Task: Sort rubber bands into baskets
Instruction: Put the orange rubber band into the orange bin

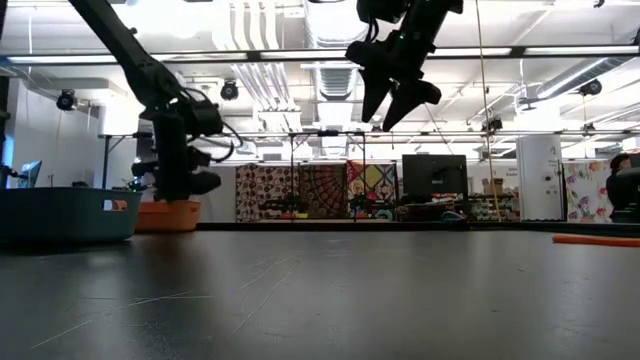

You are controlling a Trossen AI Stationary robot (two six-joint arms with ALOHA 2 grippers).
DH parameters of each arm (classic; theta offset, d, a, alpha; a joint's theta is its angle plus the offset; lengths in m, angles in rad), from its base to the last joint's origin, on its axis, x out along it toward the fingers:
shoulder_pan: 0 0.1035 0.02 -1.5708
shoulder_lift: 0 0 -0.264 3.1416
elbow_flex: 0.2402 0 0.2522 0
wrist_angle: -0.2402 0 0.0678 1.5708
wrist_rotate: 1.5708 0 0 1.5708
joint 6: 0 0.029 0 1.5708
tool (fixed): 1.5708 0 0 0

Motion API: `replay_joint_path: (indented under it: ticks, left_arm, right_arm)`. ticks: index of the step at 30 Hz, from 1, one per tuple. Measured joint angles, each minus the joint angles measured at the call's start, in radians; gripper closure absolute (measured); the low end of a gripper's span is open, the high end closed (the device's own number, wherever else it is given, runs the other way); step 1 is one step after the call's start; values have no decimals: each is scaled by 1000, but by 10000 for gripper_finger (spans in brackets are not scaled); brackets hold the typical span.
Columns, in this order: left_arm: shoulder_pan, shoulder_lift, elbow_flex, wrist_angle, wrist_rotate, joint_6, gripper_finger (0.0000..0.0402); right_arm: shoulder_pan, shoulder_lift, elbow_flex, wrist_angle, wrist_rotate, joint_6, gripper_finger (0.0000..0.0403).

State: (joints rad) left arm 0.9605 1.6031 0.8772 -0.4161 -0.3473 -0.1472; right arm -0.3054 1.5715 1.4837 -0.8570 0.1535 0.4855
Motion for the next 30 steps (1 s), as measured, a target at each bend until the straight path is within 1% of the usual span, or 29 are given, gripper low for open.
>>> replay_joint_path:
  ticks: [3,6,8,13,18,21,25,30]
  left_arm:
    - [17,26,8,-16,1,-47,401]
    - [23,33,24,-12,-1,-49,397]
    - [24,33,36,-3,0,-48,386]
    - [26,33,71,-29,-1,-11,338]
    - [26,33,128,-165,4,35,283]
    - [26,33,164,-274,63,61,261]
    - [21,19,211,-392,143,59,245]
    - [0,-62,269,-528,312,64,238]
  right_arm:
    - [9,0,0,-10,-4,29,165]
    - [22,0,0,-16,-4,37,165]
    - [29,0,0,-20,-4,39,165]
    - [40,-1,0,-21,-7,39,165]
    - [43,-6,0,-72,-44,40,165]
    - [48,-7,-1,-168,-49,40,165]
    - [58,-6,-12,-313,-55,44,165]
    - [88,-12,-21,-525,-60,160,165]
